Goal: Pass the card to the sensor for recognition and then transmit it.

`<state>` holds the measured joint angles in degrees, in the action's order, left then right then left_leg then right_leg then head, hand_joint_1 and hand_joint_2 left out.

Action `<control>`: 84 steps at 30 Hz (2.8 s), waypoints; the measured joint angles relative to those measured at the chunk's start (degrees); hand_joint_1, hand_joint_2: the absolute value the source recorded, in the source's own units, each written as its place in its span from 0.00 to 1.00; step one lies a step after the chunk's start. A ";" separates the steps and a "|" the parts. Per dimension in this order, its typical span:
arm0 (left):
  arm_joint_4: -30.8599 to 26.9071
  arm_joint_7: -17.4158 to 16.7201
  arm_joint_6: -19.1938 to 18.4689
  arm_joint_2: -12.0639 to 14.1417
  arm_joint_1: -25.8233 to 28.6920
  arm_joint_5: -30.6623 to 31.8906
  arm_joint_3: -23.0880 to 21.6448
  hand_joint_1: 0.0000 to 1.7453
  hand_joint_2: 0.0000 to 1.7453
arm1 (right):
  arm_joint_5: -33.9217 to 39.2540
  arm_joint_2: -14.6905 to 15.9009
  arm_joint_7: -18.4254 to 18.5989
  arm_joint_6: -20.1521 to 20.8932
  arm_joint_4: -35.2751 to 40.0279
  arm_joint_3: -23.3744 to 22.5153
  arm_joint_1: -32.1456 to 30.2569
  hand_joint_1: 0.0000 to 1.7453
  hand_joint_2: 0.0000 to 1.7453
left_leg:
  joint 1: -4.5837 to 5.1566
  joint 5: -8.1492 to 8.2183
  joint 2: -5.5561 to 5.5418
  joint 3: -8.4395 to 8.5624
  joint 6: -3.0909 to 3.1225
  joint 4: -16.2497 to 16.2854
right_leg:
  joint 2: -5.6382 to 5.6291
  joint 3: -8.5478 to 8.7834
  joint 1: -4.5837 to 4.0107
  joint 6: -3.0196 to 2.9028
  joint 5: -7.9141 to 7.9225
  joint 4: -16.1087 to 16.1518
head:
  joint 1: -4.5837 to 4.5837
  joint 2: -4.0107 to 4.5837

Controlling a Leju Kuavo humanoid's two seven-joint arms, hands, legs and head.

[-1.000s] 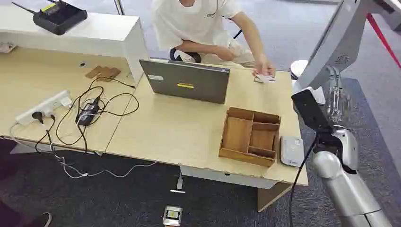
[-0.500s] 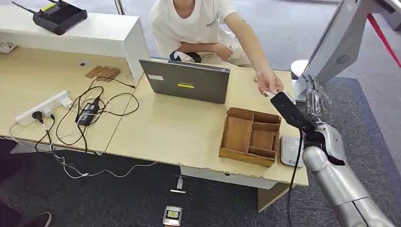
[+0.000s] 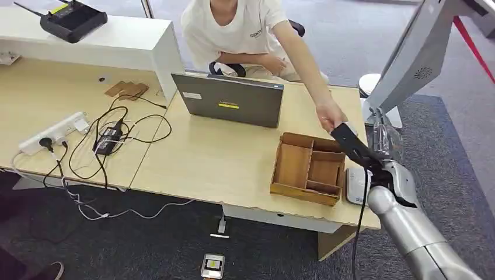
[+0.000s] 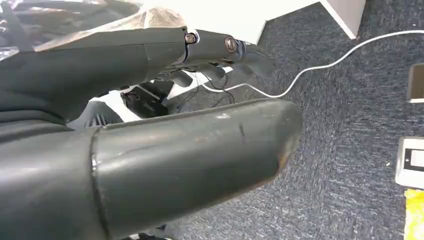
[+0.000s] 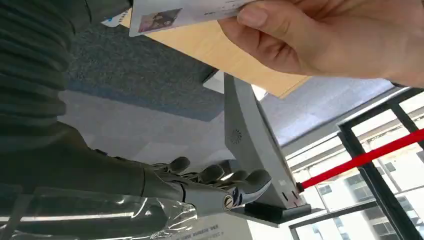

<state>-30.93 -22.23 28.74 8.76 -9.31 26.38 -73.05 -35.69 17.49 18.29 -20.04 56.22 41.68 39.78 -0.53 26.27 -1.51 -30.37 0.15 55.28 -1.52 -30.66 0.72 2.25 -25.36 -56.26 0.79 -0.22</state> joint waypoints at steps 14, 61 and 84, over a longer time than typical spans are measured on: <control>0.04 0.72 0.00 0.00 0.48 0.20 1.27 0.00 0.00 | 1.53 -0.31 -1.22 -3.58 -1.27 -0.02 1.53 1.00 1.00 | 0.00 0.00 0.01 0.00 0.00 0.00 | 0.00 -0.01 0.00 0.00 0.00 0.00 | -0.02 0.00; 0.15 0.81 4.15 -0.02 3.69 -5.86 3.41 0.00 0.00 | 6.21 5.90 -0.98 -4.02 0.85 -2.03 -3.95 1.00 1.00 | 0.00 0.01 0.05 -0.01 0.00 0.02 | -0.03 -0.06 0.01 0.00 0.00 0.03 | -0.02 0.00; 0.44 0.09 5.11 -0.02 3.62 -7.72 3.52 0.00 0.00 | 7.78 5.25 -2.10 -3.95 -4.35 -2.12 -9.99 1.00 1.00 | 0.00 0.02 0.05 -0.03 0.01 0.01 | -0.02 -0.06 0.01 0.00 0.00 0.03 | -0.02 0.00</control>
<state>-30.49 -22.14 33.86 8.74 -5.69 18.67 -69.53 -27.91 22.73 16.20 -24.00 51.87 39.56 29.79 -0.53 26.28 -1.46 -30.40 0.16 55.29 -1.54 -30.71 0.73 2.25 -25.36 -56.24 0.77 -0.22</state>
